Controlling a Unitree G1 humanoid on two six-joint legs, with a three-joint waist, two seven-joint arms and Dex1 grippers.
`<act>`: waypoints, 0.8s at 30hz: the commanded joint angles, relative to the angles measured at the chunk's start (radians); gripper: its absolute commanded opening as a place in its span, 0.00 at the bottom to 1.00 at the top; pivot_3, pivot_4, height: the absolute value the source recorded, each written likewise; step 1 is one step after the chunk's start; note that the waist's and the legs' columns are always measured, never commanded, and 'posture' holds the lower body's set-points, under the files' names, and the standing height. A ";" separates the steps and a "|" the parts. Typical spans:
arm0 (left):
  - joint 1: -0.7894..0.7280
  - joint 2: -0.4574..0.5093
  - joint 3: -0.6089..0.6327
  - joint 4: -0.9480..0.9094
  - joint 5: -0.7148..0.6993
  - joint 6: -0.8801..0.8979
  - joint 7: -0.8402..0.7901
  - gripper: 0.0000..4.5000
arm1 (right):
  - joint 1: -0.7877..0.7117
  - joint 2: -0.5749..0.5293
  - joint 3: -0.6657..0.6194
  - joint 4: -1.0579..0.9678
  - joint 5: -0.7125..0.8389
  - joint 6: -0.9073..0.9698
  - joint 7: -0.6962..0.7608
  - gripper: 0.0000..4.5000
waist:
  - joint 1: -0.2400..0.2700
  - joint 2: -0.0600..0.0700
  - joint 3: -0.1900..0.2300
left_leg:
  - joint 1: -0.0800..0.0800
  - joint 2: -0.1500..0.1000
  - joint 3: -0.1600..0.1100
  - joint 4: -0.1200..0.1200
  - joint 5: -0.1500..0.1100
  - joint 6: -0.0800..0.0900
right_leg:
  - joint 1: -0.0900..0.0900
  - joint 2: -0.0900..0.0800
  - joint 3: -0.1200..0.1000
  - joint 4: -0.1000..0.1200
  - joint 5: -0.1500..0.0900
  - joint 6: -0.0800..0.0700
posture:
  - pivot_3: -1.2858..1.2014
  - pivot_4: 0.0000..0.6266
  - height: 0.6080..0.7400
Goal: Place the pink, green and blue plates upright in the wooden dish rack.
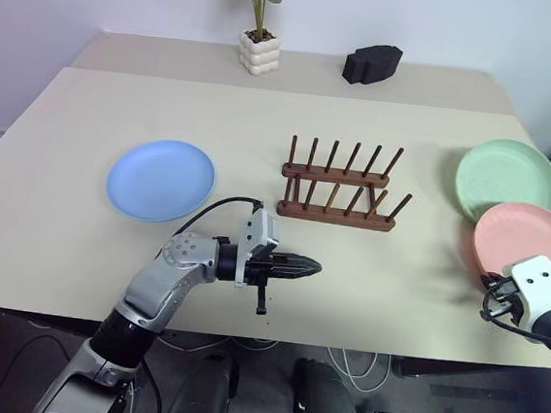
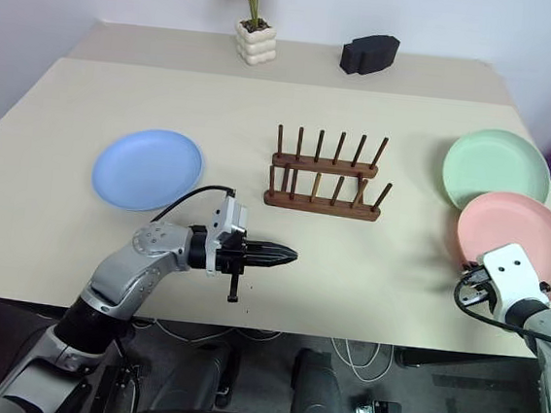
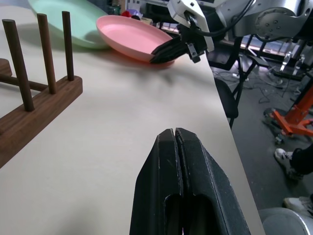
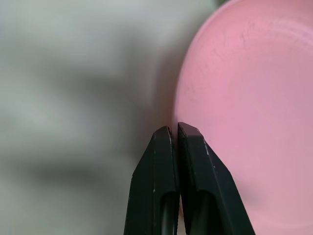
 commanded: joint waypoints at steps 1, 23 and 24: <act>-0.001 -0.007 0.005 -0.017 -0.017 -0.006 0.001 0.00 | 0.026 -0.023 -0.028 -0.032 -0.019 -0.035 0.011 0.01 | 0.000 0.000 0.000 | 0.000 0.000 0.000 0.000 0.000 0.000 | 0.000 0.000 0.000 0.000 0.000 0.000 | 0.52 0.24 0.93; -0.020 -0.042 0.051 0.021 0.018 -0.060 0.118 0.00 | -0.720 0.058 0.133 -0.240 0.380 0.099 0.074 0.01 | 0.002 0.001 0.001 | -0.002 0.000 -0.002 0.000 0.000 0.000 | -0.001 0.000 -0.001 -0.001 0.002 -0.003 | 0.52 0.24 0.93; -0.018 -0.041 0.053 0.017 0.018 -0.058 0.122 0.00 | -0.728 0.066 0.132 -0.245 0.408 0.121 0.081 0.01 | 0.003 0.001 0.001 | -0.002 0.000 -0.004 0.000 0.000 0.000 | -0.001 0.000 -0.001 -0.001 0.002 -0.003 | 0.52 0.24 0.93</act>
